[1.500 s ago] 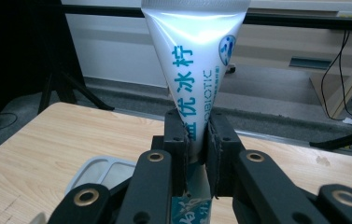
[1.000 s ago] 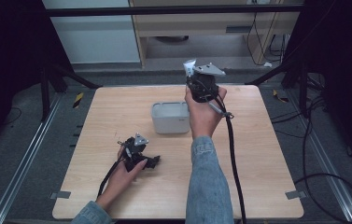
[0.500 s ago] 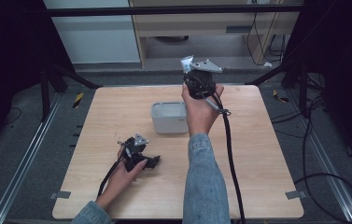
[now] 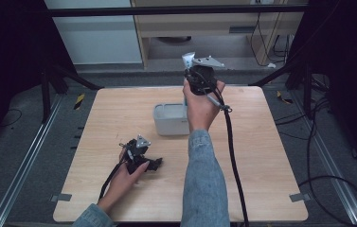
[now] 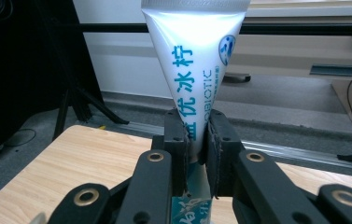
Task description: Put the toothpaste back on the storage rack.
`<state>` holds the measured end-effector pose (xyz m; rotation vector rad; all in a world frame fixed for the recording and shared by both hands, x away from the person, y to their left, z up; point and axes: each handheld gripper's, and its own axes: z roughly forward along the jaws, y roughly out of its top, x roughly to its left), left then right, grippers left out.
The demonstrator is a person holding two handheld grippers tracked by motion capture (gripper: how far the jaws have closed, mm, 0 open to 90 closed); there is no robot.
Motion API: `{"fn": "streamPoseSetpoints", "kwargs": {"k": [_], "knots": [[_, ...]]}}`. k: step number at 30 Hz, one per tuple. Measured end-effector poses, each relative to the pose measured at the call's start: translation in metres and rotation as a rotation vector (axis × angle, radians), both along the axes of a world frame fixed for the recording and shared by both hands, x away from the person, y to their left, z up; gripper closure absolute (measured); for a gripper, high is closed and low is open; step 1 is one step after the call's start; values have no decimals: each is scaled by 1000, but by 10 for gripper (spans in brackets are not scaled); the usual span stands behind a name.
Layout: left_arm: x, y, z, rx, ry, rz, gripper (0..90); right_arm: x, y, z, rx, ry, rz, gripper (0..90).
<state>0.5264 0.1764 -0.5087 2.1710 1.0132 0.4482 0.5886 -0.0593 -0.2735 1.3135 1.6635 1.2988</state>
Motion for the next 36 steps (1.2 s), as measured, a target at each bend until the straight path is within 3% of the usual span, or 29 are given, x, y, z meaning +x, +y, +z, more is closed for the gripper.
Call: {"fn": "streamPoseSetpoints", "kwargs": {"k": [16,36], "knots": [[0,0,0,-1,0,-3,0,22,27,-19,10,11,28,802],[-1,0,0,0,1,-6,0,30,43,-37,-8,22,50,801]]}}
